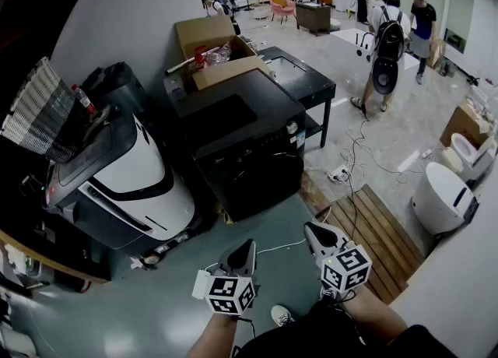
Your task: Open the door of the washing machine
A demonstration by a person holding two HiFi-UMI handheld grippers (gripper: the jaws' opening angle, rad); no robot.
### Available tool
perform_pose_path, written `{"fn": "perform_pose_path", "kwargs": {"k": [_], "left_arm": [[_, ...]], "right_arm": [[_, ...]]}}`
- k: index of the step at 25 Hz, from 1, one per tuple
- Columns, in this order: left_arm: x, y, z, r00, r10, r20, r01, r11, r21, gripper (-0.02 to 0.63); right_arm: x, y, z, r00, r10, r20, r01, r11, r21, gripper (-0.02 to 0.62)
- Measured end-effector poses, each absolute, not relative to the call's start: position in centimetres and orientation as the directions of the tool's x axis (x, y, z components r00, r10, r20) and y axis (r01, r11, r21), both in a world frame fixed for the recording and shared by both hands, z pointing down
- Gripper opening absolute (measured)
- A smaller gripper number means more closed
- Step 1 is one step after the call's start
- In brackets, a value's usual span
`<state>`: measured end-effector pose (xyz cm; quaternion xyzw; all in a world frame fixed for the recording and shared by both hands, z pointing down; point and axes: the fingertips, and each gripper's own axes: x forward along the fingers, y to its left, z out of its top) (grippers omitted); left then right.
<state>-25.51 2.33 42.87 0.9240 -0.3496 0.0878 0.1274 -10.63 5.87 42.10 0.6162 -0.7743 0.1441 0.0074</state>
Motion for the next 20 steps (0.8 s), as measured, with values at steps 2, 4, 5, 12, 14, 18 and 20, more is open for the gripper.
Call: {"fn": "perform_pose_path", "kwargs": {"k": [2,4,5,12,14,18,20], "left_arm": [[-25.5,2.4,42.9,0.742,-0.623,0.249,-0.667,-0.724,0.176,0.018],[-25.5,2.5,42.9,0.740,-0.626,0.246,-0.669,-0.722,0.175,0.017],[-25.6,2.5,42.8,0.739,-0.628,0.244,-0.670,-0.721,0.174,0.018],[-26.2,2.3,42.7,0.735,-0.637,0.231,-0.676,-0.717,0.172,0.018],[-26.3,2.4,42.6,0.736,-0.637,0.228,-0.675,-0.717,0.174,0.018],[-26.5,2.3,42.5,0.738,-0.637,0.221,-0.673,-0.719,0.174,0.018],[-26.7,2.3,42.4,0.740,-0.636,0.218,-0.671,-0.721,0.172,0.018]], "right_arm": [[-10.7,5.9,41.9,-0.244,-0.953,0.179,-0.954,0.203,-0.219,0.017],[-10.7,5.9,41.8,-0.248,-0.954,0.169,-0.952,0.208,-0.224,0.017],[-10.7,6.0,41.7,-0.250,-0.954,0.165,-0.951,0.210,-0.224,0.017],[-11.3,5.9,41.4,-0.260,-0.953,0.157,-0.951,0.224,-0.213,0.017],[-11.3,6.0,41.4,-0.261,-0.953,0.156,-0.951,0.226,-0.210,0.017],[-11.5,5.9,41.3,-0.264,-0.952,0.156,-0.951,0.231,-0.203,0.017],[-11.6,5.8,41.1,-0.265,-0.952,0.155,-0.952,0.232,-0.201,0.017]]}}
